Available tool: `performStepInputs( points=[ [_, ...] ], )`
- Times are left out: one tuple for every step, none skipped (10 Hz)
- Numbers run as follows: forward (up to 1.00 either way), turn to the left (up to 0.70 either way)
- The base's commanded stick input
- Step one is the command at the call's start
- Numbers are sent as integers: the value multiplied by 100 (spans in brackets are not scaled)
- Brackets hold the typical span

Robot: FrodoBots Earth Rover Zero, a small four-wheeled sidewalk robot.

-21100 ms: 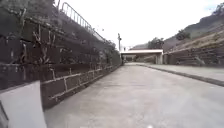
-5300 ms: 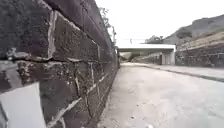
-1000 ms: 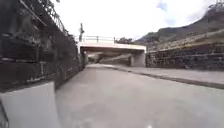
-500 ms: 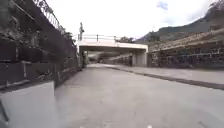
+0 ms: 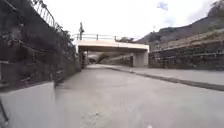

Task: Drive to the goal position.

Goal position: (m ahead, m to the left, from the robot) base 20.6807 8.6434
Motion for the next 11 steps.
performStepInputs(
  points=[
    [70, 0],
    [70, 0],
    [70, 0],
    [70, 0],
    [70, 0],
    [70, 0],
    [70, 0],
    [70, 0],
    [70, 0],
    [70, 0],
    [70, 0]
  ],
)
